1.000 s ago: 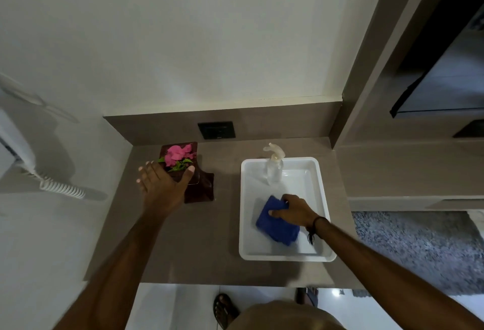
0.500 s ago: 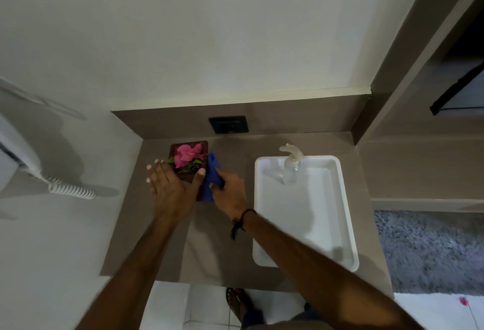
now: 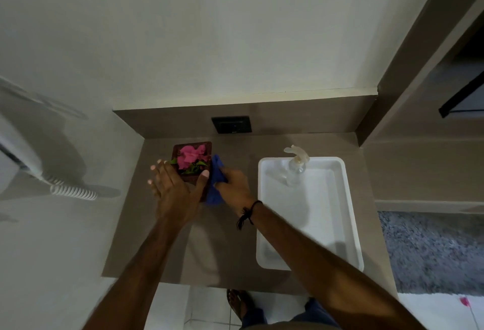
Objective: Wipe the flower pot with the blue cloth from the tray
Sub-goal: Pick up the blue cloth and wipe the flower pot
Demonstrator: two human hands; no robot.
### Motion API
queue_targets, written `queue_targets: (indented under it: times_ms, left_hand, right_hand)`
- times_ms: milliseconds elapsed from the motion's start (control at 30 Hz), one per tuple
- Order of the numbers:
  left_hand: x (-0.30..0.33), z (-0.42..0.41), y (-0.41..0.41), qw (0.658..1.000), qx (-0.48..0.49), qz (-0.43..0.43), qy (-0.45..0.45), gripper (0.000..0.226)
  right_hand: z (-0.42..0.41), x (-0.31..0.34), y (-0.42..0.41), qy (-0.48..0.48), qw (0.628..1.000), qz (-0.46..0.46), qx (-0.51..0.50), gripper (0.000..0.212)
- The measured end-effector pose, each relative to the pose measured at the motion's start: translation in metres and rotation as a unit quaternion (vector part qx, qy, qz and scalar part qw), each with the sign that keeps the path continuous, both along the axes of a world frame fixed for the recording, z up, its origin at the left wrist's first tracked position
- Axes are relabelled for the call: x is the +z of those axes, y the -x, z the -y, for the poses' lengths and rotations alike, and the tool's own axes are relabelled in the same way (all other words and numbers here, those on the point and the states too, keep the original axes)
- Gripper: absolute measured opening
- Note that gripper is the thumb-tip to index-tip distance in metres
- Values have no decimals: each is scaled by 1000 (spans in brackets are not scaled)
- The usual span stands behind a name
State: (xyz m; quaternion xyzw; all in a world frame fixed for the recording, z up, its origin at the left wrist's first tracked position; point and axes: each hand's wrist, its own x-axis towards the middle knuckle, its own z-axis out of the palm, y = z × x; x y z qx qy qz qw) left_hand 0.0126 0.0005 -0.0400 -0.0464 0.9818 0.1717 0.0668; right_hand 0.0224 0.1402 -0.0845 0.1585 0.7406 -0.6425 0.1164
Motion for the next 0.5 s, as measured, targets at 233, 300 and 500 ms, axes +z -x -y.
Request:
queue_targets:
  times_ms: [233,300,500]
  left_hand:
    - [-4,3,3,1000,-5,15,16,118]
    - [-3,3,3,1000,-6,20,23,118]
    - [0,4,2,999,-18,19,36,120]
  right_hand:
    - [9,0,-23,-21,997,-66,-15,47]
    - [11,-14,-25,-72,997,-24,31,48]
    - [-11,-22,15,-131,988,35,72,40]
